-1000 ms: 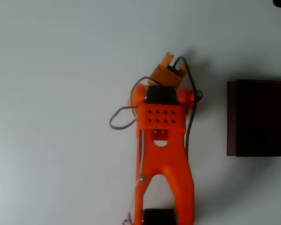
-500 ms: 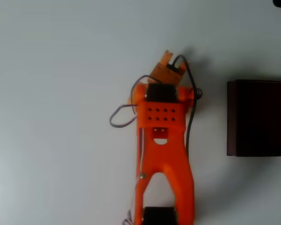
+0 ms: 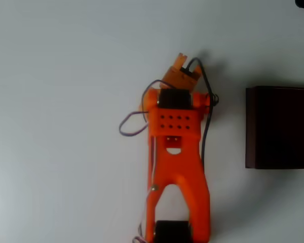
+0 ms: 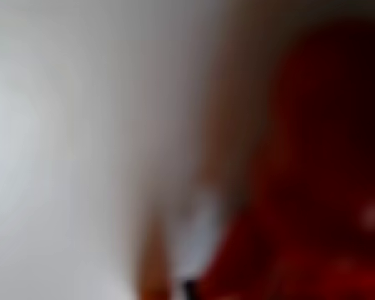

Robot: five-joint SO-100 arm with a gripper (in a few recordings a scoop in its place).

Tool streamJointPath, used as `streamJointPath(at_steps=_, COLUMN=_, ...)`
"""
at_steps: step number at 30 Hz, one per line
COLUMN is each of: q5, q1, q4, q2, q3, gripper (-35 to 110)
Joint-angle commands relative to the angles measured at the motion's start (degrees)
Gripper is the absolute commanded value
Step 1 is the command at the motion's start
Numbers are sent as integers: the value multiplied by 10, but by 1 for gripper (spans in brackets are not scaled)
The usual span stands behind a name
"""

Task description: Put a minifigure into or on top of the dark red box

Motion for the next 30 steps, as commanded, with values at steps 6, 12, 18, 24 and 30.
streamJointPath(at_steps=6, q5=-6, q1=-4, q4=3, q2=4, q3=-25, gripper=10)
streamJointPath(at_steps=12, q5=-9, q1=-4, q4=2, q2=4, q3=-25, gripper=10)
streamJointPath(at_steps=18, q5=-17, q1=-2, q4=3, q2=1, q3=-31, gripper=8)
streamJointPath(at_steps=24, q5=-46, q1=11, q4=61, q2=-7, q3=-79, gripper=5)
streamJointPath(at_steps=30, q5=-73, q1=26, q4=126, q2=-11, q3=-127, gripper=5)
